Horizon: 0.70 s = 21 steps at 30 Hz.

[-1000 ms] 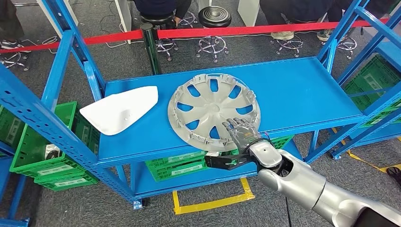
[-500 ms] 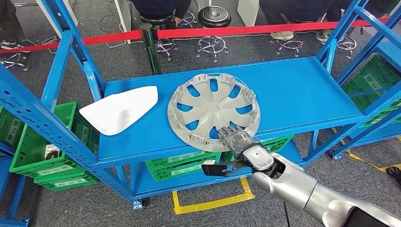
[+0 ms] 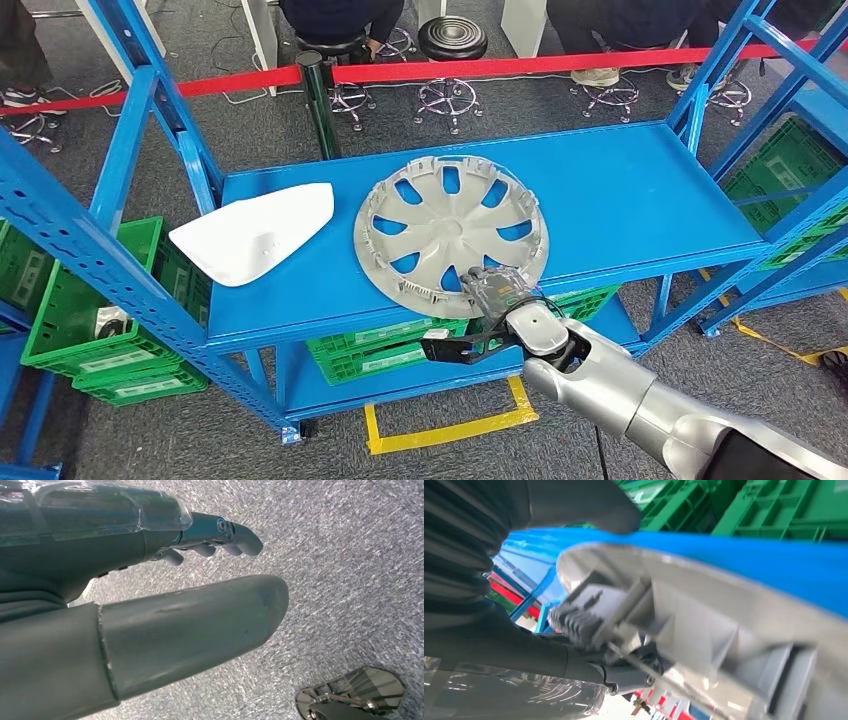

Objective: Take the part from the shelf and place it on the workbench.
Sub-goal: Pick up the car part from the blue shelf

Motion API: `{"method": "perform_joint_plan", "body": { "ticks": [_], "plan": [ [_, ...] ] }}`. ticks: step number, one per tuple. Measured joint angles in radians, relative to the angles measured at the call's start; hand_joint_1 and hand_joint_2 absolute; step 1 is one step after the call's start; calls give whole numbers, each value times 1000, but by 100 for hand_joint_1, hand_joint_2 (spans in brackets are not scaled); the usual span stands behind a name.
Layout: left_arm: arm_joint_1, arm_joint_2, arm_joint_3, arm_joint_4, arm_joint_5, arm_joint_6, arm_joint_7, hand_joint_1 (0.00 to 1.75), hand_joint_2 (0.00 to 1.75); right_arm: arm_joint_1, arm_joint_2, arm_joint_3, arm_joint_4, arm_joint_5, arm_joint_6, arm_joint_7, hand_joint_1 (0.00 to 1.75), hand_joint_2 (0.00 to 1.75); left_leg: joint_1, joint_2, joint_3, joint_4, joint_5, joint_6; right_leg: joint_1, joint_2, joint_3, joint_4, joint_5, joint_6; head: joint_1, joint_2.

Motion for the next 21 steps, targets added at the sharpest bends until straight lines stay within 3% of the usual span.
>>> {"method": "perform_joint_plan", "body": {
  "ticks": [21],
  "plan": [
    [0,0,1,0,0,0,-5,0,0,-14,16,0,35,3,-3,0,175,175,0,-9,5,0,1,-2,0,-1,6,0,0,0,0,0]
  ]
}}
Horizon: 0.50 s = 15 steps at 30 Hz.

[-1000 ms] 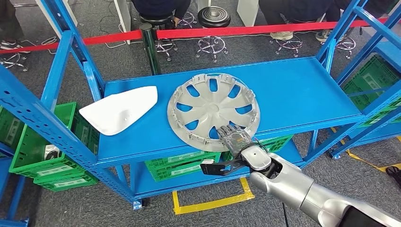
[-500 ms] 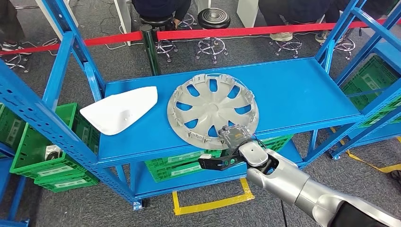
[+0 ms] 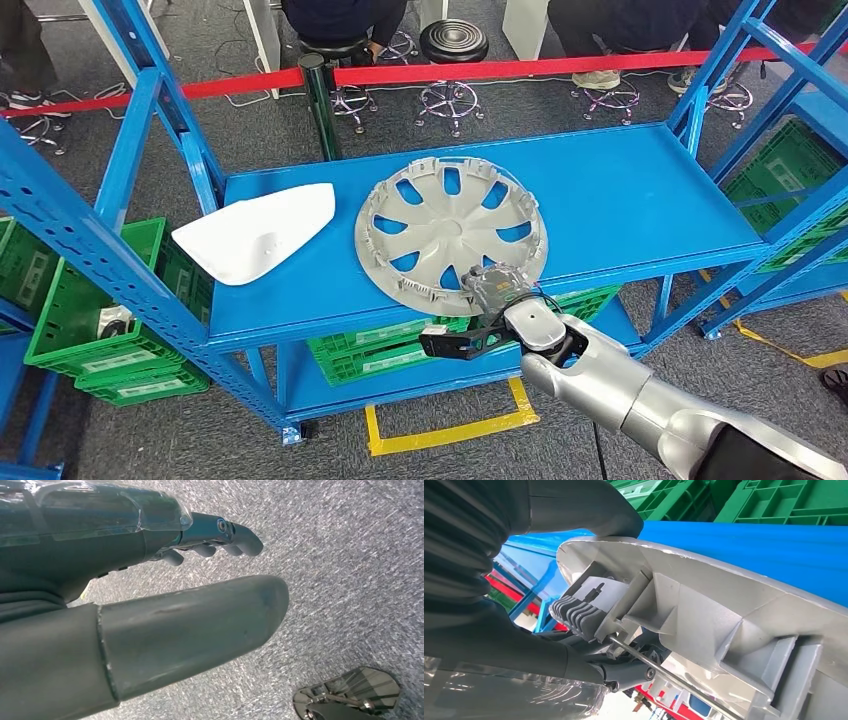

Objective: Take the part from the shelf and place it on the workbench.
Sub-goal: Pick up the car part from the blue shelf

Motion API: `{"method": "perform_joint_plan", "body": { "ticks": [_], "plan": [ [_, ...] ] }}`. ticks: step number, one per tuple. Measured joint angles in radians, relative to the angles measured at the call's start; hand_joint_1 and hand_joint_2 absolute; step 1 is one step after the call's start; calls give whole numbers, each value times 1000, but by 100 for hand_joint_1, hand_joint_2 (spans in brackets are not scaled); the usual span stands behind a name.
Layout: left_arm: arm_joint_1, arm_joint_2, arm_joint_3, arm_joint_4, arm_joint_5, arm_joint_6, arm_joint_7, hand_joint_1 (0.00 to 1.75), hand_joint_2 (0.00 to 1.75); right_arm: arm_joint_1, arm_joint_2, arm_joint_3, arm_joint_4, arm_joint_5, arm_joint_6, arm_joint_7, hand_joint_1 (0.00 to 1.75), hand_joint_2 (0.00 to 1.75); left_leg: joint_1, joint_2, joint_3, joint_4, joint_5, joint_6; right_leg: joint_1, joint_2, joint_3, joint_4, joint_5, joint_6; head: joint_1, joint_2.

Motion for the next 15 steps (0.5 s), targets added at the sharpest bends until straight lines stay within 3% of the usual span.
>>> {"method": "perform_joint_plan", "body": {
  "ticks": [1,5,15],
  "plan": [
    [0,0,0,0,0,0,-1,0,0,0,0,0,0,0,0,0,175,175,0,0,0,0,0,0,0,0,0,0,0,0,0,0],
    [0,0,0,0,0,0,-8,0,175,0,0,0,0,3,0,0,175,175,0,-2,0,0,1,-1,0,-2,0,0,0,0,0,0],
    [0,0,-2,0,0,15,-40,0,175,1,0,0,1,12,0,0,175,175,0,-3,0,0,1,-1,0,-2,1,0,0,0,0,0]
  ]
}}
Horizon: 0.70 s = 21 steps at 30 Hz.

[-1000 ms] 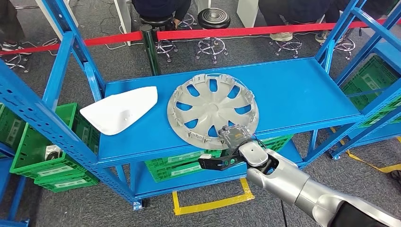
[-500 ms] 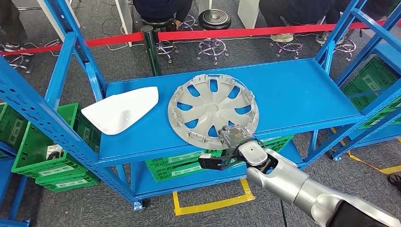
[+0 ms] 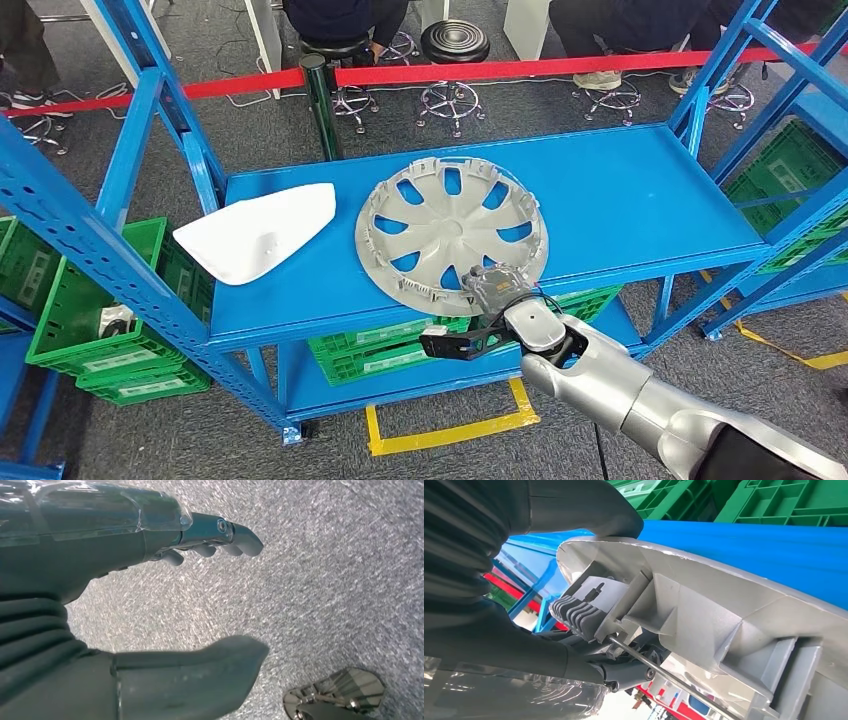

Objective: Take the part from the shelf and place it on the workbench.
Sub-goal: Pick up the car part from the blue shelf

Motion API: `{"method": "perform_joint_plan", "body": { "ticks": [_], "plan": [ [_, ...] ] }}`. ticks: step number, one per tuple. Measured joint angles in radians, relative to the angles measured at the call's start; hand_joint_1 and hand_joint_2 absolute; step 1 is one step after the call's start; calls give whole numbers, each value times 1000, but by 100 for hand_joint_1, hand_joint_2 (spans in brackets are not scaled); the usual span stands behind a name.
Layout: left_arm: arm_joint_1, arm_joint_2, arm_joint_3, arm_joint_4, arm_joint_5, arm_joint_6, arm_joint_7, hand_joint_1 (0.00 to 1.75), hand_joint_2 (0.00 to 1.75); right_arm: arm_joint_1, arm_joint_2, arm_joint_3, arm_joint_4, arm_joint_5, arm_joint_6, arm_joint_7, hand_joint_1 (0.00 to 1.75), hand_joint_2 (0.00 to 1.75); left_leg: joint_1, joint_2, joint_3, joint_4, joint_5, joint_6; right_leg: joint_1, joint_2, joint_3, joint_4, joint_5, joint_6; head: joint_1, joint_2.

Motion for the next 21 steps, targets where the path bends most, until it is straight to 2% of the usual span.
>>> {"method": "perform_joint_plan", "body": {
  "ticks": [14,17,21],
  "plan": [
    [0,0,0,0,19,21,-10,0,175,2,2,0,5,10,-16,-3,175,175,0,1,1,0,0,0,0,0,1,0,0,0,0,0],
    [0,0,0,0,21,25,-10,0,175,11,2,-1,6,13,-84,-7,175,175,0,0,0,0,0,0,0,-1,0,0,0,0,0,0],
    [1,0,2,0,21,40,-9,0,175,54,1,-27,-18,33,-286,-8,175,175,0,-1,-2,0,1,0,0,-3,-2,0,0,0,0,0]
  ]
}}
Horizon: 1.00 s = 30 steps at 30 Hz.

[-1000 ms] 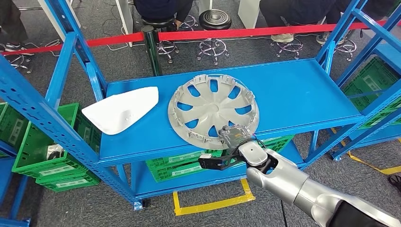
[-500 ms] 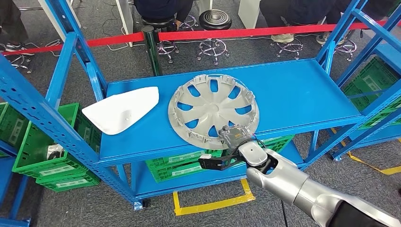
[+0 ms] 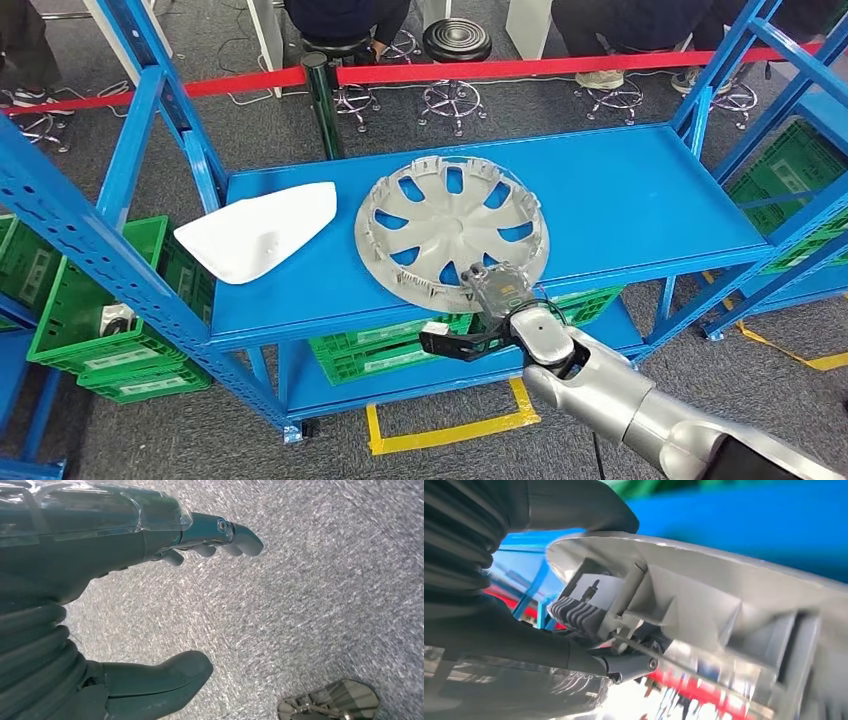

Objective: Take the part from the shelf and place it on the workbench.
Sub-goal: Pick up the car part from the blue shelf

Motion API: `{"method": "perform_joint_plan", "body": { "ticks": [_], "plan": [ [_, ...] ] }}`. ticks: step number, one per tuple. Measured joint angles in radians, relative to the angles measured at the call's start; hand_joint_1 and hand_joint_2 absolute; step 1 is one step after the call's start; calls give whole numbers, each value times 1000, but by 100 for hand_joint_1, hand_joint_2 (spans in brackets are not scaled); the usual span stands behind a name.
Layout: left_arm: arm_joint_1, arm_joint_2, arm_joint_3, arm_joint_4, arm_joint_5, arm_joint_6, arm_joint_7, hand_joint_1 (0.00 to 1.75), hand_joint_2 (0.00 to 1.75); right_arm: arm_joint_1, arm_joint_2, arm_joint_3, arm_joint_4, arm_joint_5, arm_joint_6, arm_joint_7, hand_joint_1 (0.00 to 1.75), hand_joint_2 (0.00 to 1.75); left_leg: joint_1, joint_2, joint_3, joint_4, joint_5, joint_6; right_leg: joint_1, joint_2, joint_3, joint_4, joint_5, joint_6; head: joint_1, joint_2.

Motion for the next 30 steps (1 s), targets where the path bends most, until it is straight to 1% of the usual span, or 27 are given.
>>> {"method": "perform_joint_plan", "body": {
  "ticks": [2,4,7,11,16,24,30],
  "plan": [
    [0,-1,1,0,0,9,-1,0,175,30,-1,-27,-42,28,-110,6,175,175,0,0,-1,0,0,0,0,-1,-2,0,0,0,0,0],
    [1,-4,7,0,2,20,-3,0,175,70,-3,-67,-113,69,-201,17,175,175,0,0,-2,0,0,0,0,-2,-2,0,0,0,-1,0],
    [2,-10,20,0,8,34,-9,0,175,138,-5,-131,-254,144,-266,24,175,175,0,0,-4,0,0,0,0,-3,-4,1,-1,0,0,0],
    [3,-16,35,0,9,44,-14,0,175,213,-4,-199,-435,212,-280,22,175,175,0,1,-9,0,0,0,0,-3,-8,1,-2,-1,1,0],
    [3,-20,49,0,9,49,-15,0,175,266,-3,-252,-577,227,-280,20,175,175,0,6,-9,0,-1,0,0,-1,-10,1,-2,-1,1,0],
    [3,-24,62,0,9,52,-15,0,175,287,-3,-293,-675,231,-287,12,175,175,0,8,-9,0,-1,0,0,0,-10,1,-1,-1,0,0],
    [3,-25,80,0,8,64,-6,0,175,310,-1,-313,-767,268,-315,-1,175,175,0,8,-9,0,-1,0,0,0,-11,1,-2,-1,0,0]
  ]
}}
